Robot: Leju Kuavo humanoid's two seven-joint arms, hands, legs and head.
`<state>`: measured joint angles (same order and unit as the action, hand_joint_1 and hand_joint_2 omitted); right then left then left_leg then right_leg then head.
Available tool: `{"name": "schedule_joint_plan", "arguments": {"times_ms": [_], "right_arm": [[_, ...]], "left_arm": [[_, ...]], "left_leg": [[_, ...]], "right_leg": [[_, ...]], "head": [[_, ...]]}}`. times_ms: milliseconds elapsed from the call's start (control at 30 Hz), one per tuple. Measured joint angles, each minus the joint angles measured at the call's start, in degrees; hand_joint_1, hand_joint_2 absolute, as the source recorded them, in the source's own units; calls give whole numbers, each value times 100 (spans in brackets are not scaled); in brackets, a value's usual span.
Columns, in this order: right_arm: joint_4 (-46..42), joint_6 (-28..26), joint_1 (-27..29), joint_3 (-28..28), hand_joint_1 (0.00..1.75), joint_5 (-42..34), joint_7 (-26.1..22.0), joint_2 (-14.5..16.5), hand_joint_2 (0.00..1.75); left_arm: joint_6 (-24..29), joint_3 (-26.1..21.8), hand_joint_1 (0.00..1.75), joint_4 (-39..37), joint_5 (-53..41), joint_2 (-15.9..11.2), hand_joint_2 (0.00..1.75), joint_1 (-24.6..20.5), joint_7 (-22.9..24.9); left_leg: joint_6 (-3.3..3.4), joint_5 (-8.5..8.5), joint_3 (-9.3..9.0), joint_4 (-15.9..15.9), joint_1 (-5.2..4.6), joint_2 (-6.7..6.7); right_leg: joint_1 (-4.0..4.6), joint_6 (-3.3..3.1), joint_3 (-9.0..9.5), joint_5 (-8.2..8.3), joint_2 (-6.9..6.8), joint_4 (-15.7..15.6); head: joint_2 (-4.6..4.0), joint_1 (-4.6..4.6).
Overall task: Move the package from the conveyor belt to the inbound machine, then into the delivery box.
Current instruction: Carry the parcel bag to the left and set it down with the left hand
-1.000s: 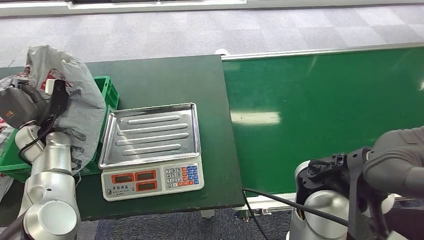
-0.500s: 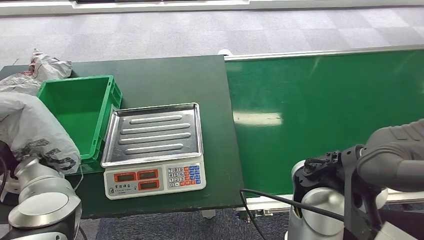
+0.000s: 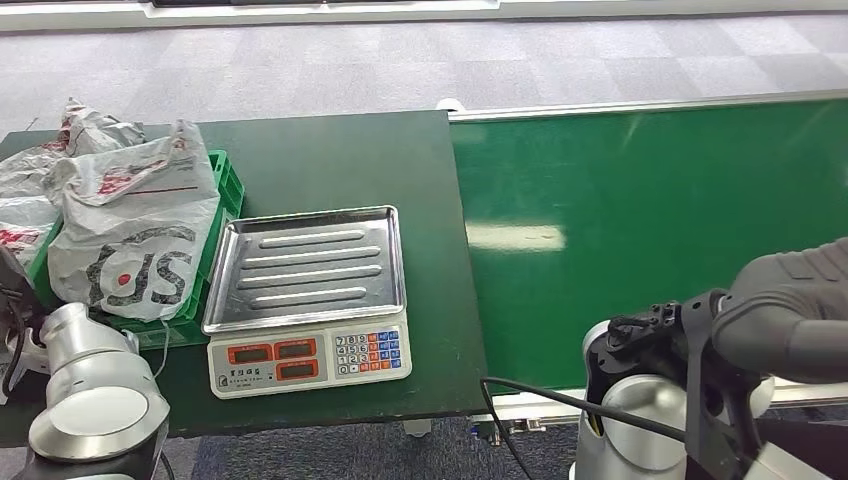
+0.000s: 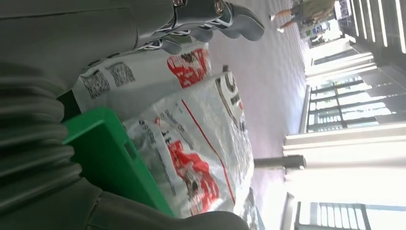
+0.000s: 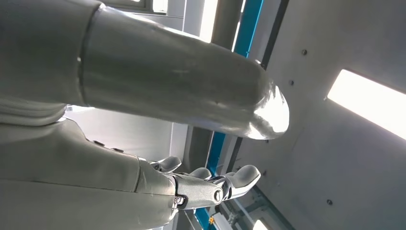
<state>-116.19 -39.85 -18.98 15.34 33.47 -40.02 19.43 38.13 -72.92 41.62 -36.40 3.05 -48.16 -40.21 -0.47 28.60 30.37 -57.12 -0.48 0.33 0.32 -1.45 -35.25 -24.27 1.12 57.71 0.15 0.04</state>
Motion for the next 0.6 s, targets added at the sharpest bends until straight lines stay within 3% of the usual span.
{"name": "schedule_joint_plan", "arguments": {"times_ms": [167, 367, 500, 600], "right_arm": [[120, 1, -12, 20, 0, -43, 0, 0, 0], [332, 2, -35, 32, 0, -96, 0, 2, 0], [407, 2, -40, 31, 0, -98, 0, 2, 0], [477, 2, -40, 24, 0, -131, 0, 2, 0]], "left_arm": [[-1388, 1164, 0, 245, 1684, 11, 0, 282, -1], [-1687, 2268, 0, 1665, 3395, 186, 0, 800, -9], [-1741, 2772, 0, 2959, 4171, 475, 175, 1135, -14], [-1892, 3183, 0, 3782, 4762, 683, 175, 1447, -8]], "left_leg": [[0, 0, 1, 0, 1, 1], [0, 0, 4, 0, 1, -1], [1, 1, 9, 0, -1, -15], [4, 3, 9, 0, -4, -15]], "right_leg": [[0, 0, 2, 0, 1, 0], [0, -1, -1, -2, 0, 0], [-2, 3, -1, -7, -15, -1], [-4, 3, 0, -7, -16, -2]], "head": [[0, -1], [0, -1], [0, -1], [0, 1]]}}
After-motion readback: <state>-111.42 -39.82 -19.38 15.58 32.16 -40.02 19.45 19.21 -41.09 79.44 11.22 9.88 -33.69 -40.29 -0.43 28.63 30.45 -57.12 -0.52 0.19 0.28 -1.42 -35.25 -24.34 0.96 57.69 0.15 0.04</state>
